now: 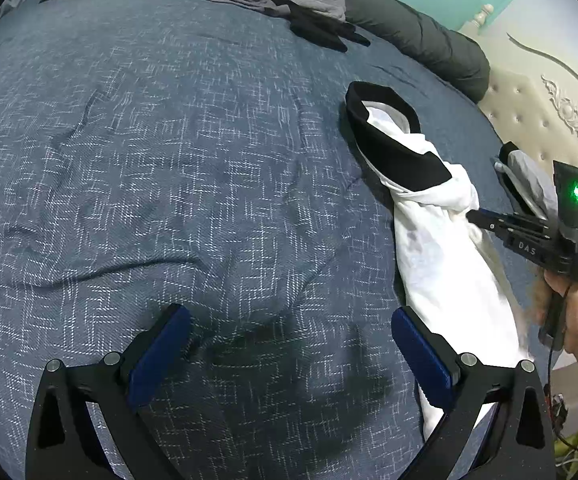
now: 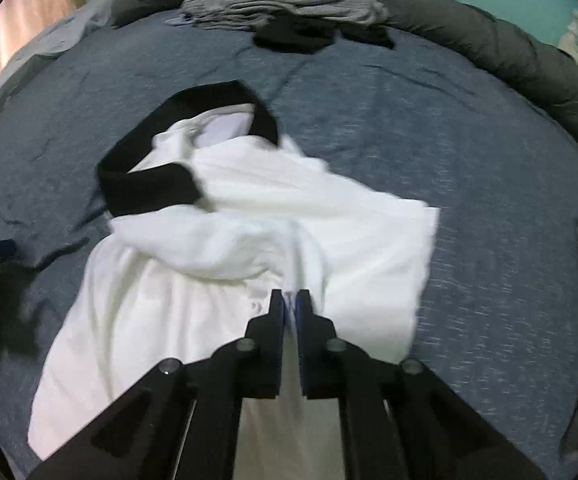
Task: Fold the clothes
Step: 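Close the right gripper on the black collar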
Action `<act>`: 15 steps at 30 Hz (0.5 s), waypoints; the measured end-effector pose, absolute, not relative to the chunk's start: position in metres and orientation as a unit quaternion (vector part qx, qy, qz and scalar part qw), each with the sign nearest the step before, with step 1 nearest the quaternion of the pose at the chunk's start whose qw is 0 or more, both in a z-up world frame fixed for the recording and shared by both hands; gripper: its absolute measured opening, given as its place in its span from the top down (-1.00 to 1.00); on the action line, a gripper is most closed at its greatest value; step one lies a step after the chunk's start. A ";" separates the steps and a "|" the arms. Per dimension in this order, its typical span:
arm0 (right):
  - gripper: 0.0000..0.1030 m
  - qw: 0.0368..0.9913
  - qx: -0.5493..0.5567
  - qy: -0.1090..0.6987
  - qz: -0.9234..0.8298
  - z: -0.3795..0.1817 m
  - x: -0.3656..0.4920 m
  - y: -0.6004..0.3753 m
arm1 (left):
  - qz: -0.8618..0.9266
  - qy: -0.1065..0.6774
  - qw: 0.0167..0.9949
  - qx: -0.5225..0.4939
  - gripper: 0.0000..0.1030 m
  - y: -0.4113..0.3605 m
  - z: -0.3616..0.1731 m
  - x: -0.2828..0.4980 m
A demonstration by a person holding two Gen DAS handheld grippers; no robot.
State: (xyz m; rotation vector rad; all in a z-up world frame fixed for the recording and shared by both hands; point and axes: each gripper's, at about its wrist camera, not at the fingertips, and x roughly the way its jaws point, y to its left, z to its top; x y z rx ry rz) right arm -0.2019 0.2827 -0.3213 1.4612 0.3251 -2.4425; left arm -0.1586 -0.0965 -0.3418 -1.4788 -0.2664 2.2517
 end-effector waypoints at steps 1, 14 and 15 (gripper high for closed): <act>0.94 0.132 0.502 0.109 -0.848 -0.318 -0.203 0.286 | 0.812 -0.096 0.216 -0.533 -0.99 -0.096 -0.342 -0.159; 0.94 0.096 0.529 -0.070 -0.840 -0.322 -0.227 0.370 | 0.812 -0.095 0.217 -0.533 -0.99 -0.094 -0.341 -0.158; 0.93 0.097 0.531 -0.084 -0.838 -0.323 -0.226 0.374 | 0.812 -0.095 0.217 -0.533 -0.99 -0.094 -0.341 -0.158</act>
